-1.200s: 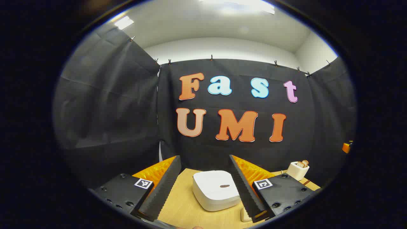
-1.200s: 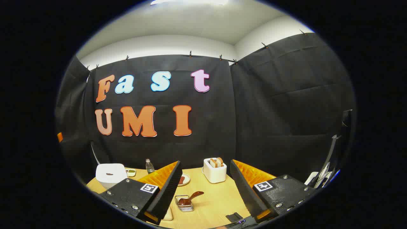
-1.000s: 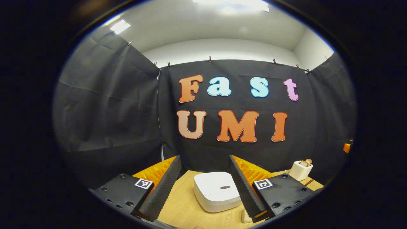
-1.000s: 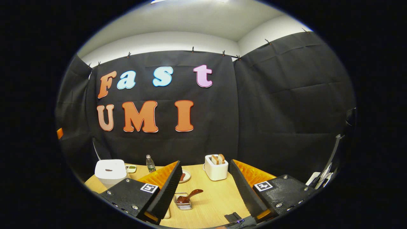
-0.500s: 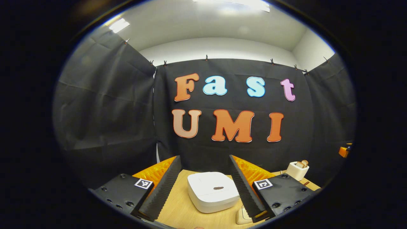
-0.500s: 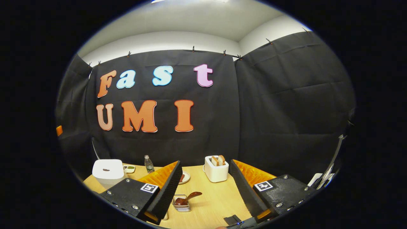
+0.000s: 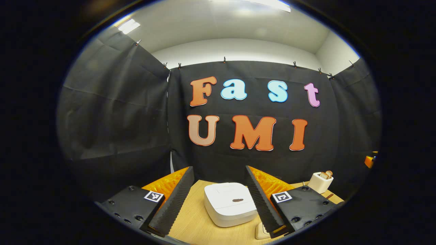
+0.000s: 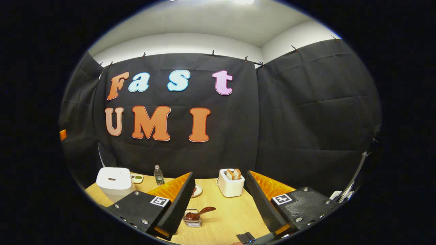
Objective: Close the left gripper, press the button to open the rice cooker; take a wooden spoon from the chopstick holder with the right hand, scoop a spoonful of rice and pour it into the rice cooker, then put the wooden spoon back into the chopstick holder.
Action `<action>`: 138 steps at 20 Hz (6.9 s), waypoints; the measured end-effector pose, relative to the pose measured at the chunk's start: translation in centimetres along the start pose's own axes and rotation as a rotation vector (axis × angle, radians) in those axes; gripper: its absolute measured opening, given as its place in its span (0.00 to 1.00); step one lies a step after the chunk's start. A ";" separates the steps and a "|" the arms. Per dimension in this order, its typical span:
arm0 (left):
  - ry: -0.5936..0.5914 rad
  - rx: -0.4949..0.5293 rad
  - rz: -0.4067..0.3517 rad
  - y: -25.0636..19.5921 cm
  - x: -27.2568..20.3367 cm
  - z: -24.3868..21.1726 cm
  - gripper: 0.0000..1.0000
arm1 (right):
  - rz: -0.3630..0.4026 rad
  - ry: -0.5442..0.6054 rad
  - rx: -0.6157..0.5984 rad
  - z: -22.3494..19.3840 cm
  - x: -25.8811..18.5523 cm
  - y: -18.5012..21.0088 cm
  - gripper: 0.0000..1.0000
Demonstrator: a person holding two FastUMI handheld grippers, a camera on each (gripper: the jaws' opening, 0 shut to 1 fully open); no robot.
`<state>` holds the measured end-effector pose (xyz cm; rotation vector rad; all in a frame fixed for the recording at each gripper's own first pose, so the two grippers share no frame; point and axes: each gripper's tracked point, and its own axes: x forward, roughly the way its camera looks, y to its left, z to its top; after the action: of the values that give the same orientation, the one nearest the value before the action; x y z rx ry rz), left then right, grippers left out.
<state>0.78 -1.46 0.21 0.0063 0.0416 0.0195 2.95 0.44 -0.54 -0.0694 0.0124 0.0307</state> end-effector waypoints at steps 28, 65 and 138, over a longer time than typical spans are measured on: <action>0.296 0.038 -0.208 -9.7 16.2 -16.1 0.04 | -0.052 0.022 -0.056 -0.5 -0.2 -1.8 0.95; 0.128 0.022 -0.057 -4.8 12.2 -2.1 0.05 | 0.054 0.177 0.208 -11.9 7.6 1.8 0.96; 0.170 0.012 0.024 24.3 10.6 -4.7 1.00 | 0.043 0.484 0.616 -25.6 0.2 27.0 0.16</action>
<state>10.69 23.03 -4.80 0.0170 0.2121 0.0441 2.00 25.62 -27.97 0.5407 0.5049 0.0515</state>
